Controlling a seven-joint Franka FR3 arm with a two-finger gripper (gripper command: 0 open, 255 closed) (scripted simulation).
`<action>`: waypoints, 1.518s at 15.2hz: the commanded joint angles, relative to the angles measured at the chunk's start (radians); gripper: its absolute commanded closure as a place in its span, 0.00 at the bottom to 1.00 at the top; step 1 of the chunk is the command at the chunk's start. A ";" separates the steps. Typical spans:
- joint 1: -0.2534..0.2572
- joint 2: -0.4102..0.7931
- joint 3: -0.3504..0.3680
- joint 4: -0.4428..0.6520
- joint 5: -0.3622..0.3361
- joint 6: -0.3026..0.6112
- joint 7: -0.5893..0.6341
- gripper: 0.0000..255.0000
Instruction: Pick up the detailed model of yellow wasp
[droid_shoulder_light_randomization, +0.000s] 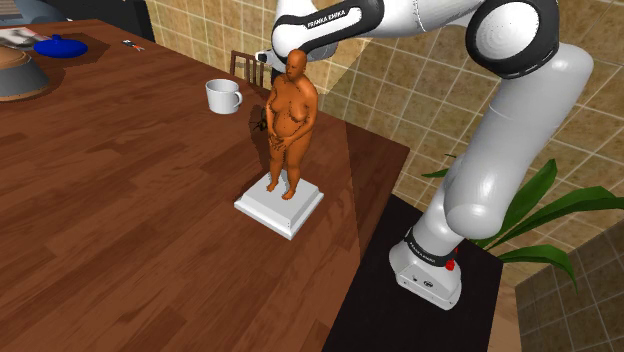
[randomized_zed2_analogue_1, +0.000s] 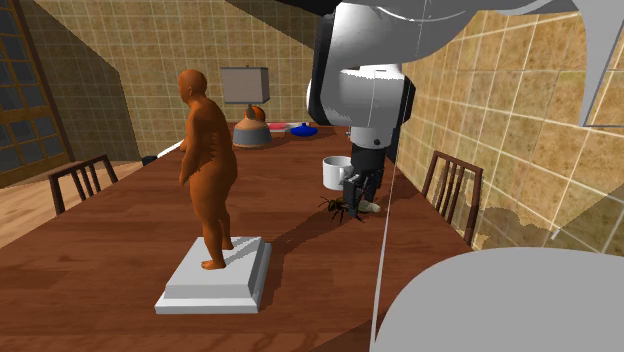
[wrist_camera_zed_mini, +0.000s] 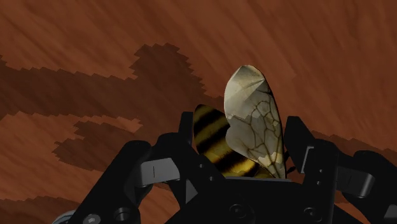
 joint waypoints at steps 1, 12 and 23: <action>0.000 0.000 0.000 0.000 0.000 0.000 0.000 1.00; 0.001 -0.027 -0.001 0.048 -0.008 -0.075 0.008 1.00; 0.001 -0.054 -0.001 0.139 -0.016 -0.192 0.018 1.00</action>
